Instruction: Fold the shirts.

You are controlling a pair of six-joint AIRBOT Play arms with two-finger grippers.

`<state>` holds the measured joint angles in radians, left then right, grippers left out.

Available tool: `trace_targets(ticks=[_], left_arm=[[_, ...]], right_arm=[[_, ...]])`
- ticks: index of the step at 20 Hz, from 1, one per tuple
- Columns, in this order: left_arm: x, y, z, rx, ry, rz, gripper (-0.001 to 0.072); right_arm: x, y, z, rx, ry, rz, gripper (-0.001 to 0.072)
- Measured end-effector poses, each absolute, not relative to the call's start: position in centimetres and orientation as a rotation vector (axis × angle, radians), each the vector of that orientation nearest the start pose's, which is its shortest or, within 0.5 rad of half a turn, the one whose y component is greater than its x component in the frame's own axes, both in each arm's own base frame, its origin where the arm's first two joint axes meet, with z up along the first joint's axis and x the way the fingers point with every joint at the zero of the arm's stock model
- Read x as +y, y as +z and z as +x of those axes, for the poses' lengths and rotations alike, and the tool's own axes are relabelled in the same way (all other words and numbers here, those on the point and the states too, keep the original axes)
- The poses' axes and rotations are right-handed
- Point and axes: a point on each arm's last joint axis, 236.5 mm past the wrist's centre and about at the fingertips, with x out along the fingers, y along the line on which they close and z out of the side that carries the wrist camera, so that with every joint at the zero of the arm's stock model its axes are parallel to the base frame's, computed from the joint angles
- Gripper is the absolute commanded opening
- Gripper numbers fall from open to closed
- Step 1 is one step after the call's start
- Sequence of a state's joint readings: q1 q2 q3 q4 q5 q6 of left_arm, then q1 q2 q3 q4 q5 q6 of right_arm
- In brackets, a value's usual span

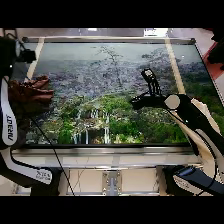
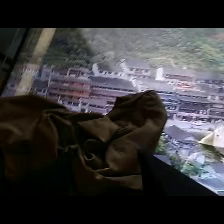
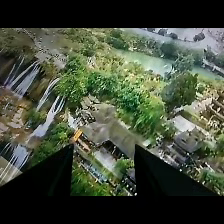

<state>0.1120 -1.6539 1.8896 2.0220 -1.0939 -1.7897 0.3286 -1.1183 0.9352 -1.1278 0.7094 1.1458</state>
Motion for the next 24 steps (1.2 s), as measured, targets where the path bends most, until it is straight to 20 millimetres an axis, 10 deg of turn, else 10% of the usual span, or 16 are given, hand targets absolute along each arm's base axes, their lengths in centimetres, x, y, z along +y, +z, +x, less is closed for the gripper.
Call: trace_targets(ticks=[6,12,15,17,21,24], left_arm=[[25.2,5.6,51.4,0.946,0.603,-0.267,0.0503],[28.0,-1.8,52.4,0.981,0.601,-0.375,0.0502],[28.6,-3.8,53.5,0.958,0.596,-0.384,0.0477],[28.8,-4.8,54.2,0.938,0.589,-0.394,0.0011],[27.0,-4.8,56.2,0.895,0.500,-0.463,0.0013],[21.5,-2.7,59.1,0.860,0.291,-0.580,0.0012]], right_arm=[[19.5,4.7,37.7,0.828,0.598,-0.102,0.0434],[19.5,4.7,37.7,0.850,0.559,-0.020,0.0434],[19.5,4.8,37.7,0.862,0.541,0.022,0.0434],[19.6,4.8,37.7,0.866,0.536,0.042,0.0433],[19.8,4.9,37.7,0.868,0.533,0.068,0.0379],[19.8,5.1,38.0,0.856,0.527,0.076,0.0379]])
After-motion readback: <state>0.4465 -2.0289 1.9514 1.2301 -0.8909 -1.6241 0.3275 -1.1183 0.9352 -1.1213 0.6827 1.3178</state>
